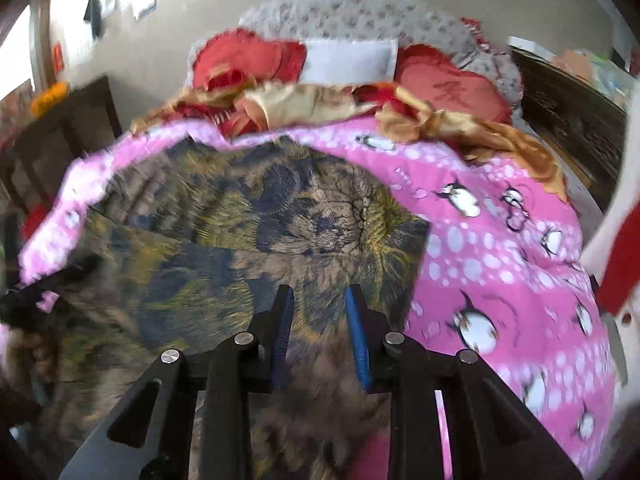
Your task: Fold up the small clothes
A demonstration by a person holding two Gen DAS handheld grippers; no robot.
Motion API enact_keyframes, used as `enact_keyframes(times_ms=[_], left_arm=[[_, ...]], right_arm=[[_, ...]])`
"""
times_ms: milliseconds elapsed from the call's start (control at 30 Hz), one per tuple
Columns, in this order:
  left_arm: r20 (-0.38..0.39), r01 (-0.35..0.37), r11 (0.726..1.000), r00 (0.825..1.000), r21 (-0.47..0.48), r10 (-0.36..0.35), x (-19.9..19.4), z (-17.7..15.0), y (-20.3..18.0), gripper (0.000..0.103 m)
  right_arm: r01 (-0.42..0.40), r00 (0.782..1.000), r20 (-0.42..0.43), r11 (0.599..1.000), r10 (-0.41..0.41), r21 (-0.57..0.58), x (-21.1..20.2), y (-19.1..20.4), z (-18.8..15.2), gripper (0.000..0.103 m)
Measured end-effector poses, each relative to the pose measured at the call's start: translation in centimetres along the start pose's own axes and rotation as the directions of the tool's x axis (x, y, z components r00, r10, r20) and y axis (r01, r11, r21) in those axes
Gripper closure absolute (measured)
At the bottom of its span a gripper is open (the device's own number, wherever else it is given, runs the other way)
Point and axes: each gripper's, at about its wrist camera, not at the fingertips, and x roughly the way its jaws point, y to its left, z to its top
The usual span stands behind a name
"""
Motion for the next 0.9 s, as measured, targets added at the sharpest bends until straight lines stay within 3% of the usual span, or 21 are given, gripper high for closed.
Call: enact_keyframes(times_ms=[67, 100, 167, 267, 433, 500, 533, 567, 600, 667, 733, 833, 900], left_arm=[[-0.001, 0.005, 1.000, 1.000, -0.011, -0.005, 0.2, 0.1, 0.1, 0.100], [-0.003, 0.002, 1.000, 1.000, -0.011, -0.003, 0.3, 0.1, 0.1, 0.100], [-0.005, 0.004, 1.000, 1.000, -0.020, -0.005, 0.6, 0.4, 0.0, 0.100], [-0.007, 0.006, 1.000, 1.000, -0.028, -0.006, 0.7, 0.5, 0.1, 0.100], [-0.013, -0.006, 1.000, 1.000, -0.014, 0.006, 0.9, 0.7, -0.2, 0.100], [-0.027, 0.003, 1.000, 1.000, -0.008, -0.004, 0.9, 0.9, -0.3, 0.100], [-0.048, -0.002, 1.000, 0.999, 0.021, 0.003, 0.8, 1.3, -0.7, 0.100], [-0.075, -0.017, 0.998, 0.997, 0.063, 0.022, 0.4, 1.6, -1.3, 0.100], [-0.089, -0.028, 0.997, 0.995, 0.078, 0.035, -0.1, 1.8, -1.9, 0.097], [-0.064, -0.034, 0.994, 0.997, 0.099, 0.041, -2.5, 1.6, -3.9, 0.066], [-0.012, 0.016, 0.988, 1.000, 0.152, -0.014, -4.7, 0.4, -7.1, 0.049], [-0.073, 0.065, 0.971, 0.996, 0.228, -0.049, -3.8, -3.0, -11.3, 0.047], [-0.164, 0.004, 0.962, 0.986, 0.273, 0.042, -0.7, -5.4, -12.3, 0.048]], right_arm=[[0.064, 0.996, -0.068, 0.997, -0.061, 0.051, 3.0, -1.9, -0.3, 0.089], [0.038, 0.996, -0.082, 0.992, -0.028, 0.120, 4.6, -3.9, -0.8, 0.088], [0.002, 0.999, -0.052, 0.987, 0.007, 0.164, 4.9, -5.3, -1.4, 0.080], [0.026, 0.999, -0.040, 0.989, -0.020, 0.144, 5.4, -5.4, -1.9, 0.072], [0.010, 0.997, -0.074, 0.981, 0.004, 0.196, 5.1, -5.5, -1.3, 0.070], [0.031, 0.994, -0.106, 0.983, -0.012, 0.180, 3.5, -4.7, -0.4, 0.078], [0.054, 0.995, -0.088, 0.987, -0.041, 0.154, 2.0, -4.1, 0.0, 0.086], [0.085, 0.996, -0.046, 0.990, -0.080, 0.112, 0.1, -2.9, 0.3, 0.086], [0.102, 0.995, -0.010, 0.991, -0.102, 0.085, -1.4, -2.0, 0.4, 0.086], [0.107, 0.989, 0.094, 0.992, -0.113, 0.070, -5.1, 0.3, 0.0, 0.086], [0.063, 0.990, 0.121, 0.994, -0.074, 0.094, -6.7, 2.0, -1.1, 0.086], [0.011, 0.999, 0.037, 0.989, -0.017, 0.147, -5.4, 4.7, -3.7, 0.086], [0.053, 0.998, -0.037, 0.984, -0.047, 0.172, -3.3, 5.8, -5.8, 0.086]])
